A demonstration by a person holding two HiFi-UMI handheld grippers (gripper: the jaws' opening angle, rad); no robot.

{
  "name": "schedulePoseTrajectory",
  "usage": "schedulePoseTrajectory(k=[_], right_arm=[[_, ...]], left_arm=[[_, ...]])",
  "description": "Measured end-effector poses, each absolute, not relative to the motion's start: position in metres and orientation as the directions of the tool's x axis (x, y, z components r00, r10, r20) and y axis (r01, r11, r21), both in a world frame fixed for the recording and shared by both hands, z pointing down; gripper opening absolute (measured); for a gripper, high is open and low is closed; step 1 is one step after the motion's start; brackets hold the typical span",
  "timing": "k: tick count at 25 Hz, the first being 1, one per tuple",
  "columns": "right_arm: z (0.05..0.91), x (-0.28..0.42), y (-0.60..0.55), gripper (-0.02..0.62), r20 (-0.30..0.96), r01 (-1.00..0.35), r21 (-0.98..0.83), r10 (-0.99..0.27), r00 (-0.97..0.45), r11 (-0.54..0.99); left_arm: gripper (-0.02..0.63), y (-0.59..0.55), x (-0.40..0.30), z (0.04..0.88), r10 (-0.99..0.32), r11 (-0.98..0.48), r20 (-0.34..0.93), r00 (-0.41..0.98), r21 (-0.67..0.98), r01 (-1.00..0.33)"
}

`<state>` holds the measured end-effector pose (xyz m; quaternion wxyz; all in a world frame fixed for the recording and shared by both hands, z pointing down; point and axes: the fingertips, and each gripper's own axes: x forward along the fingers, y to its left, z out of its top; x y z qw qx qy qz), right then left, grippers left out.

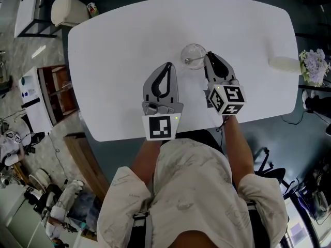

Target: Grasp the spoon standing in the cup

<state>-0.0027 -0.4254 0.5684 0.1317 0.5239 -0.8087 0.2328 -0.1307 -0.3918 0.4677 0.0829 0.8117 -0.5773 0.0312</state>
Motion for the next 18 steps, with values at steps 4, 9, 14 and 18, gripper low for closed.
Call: schedulePoseTrajectory(k=[4,9,14,18], right_arm=[[0.561,-0.006,-0.421,0.049,0.436,-0.905,-0.241,-0.794,-0.424,0.351],[0.547,-0.002,-0.413,0.046,0.403,-0.902,-0.236,-0.809,-0.429,0.361],[0.523,0.008,-0.402,0.044,0.344,-0.899,-0.233,-0.833,-0.432,0.370],[0.493,0.017,-0.382,0.046,0.286,-0.901,-0.217,-0.858,-0.427,0.377]], left_arm=[[0.005,-0.383,-0.134,0.461,-0.937,-0.308,0.141,0.320,0.097,-0.946],[0.005,-0.370,-0.131,0.449,-0.947,-0.292,0.119,0.300,0.083,-0.953],[0.005,-0.351,-0.124,0.433,-0.955,-0.278,0.094,0.283,0.062,-0.959],[0.005,-0.329,-0.118,0.418,-0.961,-0.262,0.078,0.265,0.045,-0.964]])
